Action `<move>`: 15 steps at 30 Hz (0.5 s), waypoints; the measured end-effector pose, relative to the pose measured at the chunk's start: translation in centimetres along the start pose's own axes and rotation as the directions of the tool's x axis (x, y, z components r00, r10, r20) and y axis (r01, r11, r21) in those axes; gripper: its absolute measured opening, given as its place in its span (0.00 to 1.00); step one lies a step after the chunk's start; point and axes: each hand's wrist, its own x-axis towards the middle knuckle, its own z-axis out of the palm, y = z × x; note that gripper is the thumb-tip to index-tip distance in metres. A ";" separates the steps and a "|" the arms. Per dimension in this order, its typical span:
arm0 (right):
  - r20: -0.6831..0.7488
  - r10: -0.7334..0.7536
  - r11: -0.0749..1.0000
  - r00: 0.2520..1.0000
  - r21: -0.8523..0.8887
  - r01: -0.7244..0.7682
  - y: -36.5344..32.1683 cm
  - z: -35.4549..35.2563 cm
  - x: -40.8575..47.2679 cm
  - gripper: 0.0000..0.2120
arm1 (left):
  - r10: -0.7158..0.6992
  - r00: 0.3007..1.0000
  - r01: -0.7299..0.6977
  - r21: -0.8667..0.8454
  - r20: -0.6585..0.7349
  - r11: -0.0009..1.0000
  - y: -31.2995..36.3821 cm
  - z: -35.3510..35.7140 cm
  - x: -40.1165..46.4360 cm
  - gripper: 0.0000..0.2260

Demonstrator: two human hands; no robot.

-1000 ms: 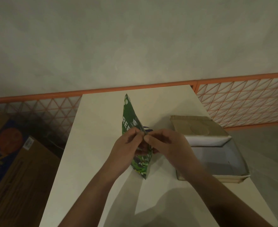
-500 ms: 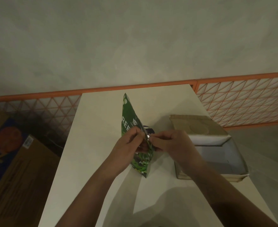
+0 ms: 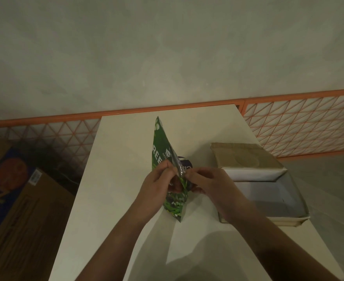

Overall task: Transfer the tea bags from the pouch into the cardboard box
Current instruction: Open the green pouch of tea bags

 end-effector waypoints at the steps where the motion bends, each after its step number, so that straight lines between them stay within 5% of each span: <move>1: -0.007 -0.023 0.999 1.000 -0.032 0.022 0.0 0.0 0.0 0.07 | 0.003 1.000 -0.003 0.030 -0.027 1.000 0.1 0.1 0.1 0.13; 6: 0.020 -0.121 0.989 0.992 -0.081 0.122 -0.2 0.3 0.0 0.09 | 0.103 0.991 -0.081 0.227 -0.086 0.970 0.4 0.4 0.5 0.13; 15: -0.080 -0.197 0.978 0.977 -0.089 0.190 -0.3 0.3 -0.1 0.07 | 0.092 0.995 -0.083 0.192 -0.037 0.978 0.5 0.6 0.1 0.13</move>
